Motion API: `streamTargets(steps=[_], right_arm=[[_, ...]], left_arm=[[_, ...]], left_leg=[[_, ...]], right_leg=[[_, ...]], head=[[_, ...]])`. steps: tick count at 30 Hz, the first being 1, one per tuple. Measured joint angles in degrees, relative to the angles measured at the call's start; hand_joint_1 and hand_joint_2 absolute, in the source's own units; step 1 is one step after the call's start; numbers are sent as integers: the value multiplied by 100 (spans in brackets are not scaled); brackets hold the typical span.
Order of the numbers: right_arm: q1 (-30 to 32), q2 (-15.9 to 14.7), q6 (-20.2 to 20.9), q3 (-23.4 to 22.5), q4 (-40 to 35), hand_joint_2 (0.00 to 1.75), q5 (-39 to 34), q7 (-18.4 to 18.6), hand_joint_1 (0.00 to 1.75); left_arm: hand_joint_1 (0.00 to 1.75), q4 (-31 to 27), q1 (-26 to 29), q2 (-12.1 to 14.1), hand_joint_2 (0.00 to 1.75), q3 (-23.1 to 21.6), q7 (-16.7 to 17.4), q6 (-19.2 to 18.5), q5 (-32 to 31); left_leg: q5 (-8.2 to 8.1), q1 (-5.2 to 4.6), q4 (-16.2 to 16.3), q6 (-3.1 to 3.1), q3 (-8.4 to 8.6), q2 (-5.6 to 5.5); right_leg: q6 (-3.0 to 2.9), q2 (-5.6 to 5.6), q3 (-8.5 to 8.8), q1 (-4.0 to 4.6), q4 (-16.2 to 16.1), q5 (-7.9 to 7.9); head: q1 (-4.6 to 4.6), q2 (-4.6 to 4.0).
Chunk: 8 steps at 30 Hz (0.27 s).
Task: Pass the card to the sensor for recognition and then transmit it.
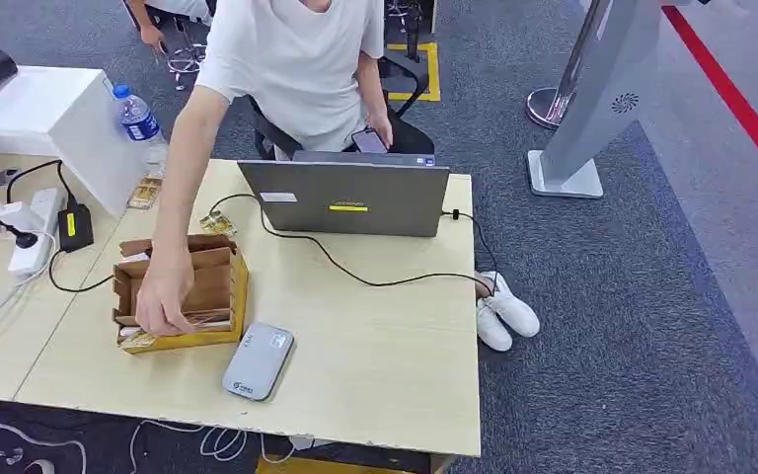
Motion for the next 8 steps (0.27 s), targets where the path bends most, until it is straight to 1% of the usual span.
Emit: streamTargets(steps=[2, 3, 4, 6, 7, 8], right_arm=[[8, 0, 0, 43, -2, 0, -71, 0, 0], [42, 0, 2, 153, -24, 0, -256, 0, 0], [54, 0, 4, 219, -37, 0, -367, 0, 0], [132, 0, 17, 581, -109, 0, -931, 0, 0], [233, 0, 26, 1002, -225, 0, -1648, -4, 0], [271, 0, 26, 1143, -262, 0, -1878, -4, 0]], left_arm=[[0, 0, 7, -13, 0, -75, -2, -8, 25], [0, 0, 32, -31, 0, -269, -7, -31, 101], [0, 0, 45, -39, 0, -350, -9, -35, 129], [0, -2, 128, -111, 0, -918, -22, -94, 354], [0, -52, 231, -155, 0, -1469, -50, -162, 609], [0, -74, 276, -173, 0, -1672, -57, -199, 693]], left_leg=[[0, 0, 0, 0, 0, 0], [-1, 0, 0, 2, 0, 0], [-1, 0, 0, 2, 0, 0], [-1, 0, 0, 2, 2, 1], [-1, 0, 0, 2, 2, 1], [-1, 0, 0, 2, 2, 1]], right_leg=[[0, 0, 0, 0, 0, 0], [0, 0, 0, 0, 0, 0], [0, 0, 0, 0, 0, -1], [0, 0, 1, 0, 0, -1], [0, 0, 2, 0, 0, 0], [0, 0, 1, 0, 0, -1]], head=[[2, 0], [-2, 0], [2, 0], [2, 0], [2, 0], [2, 0]])
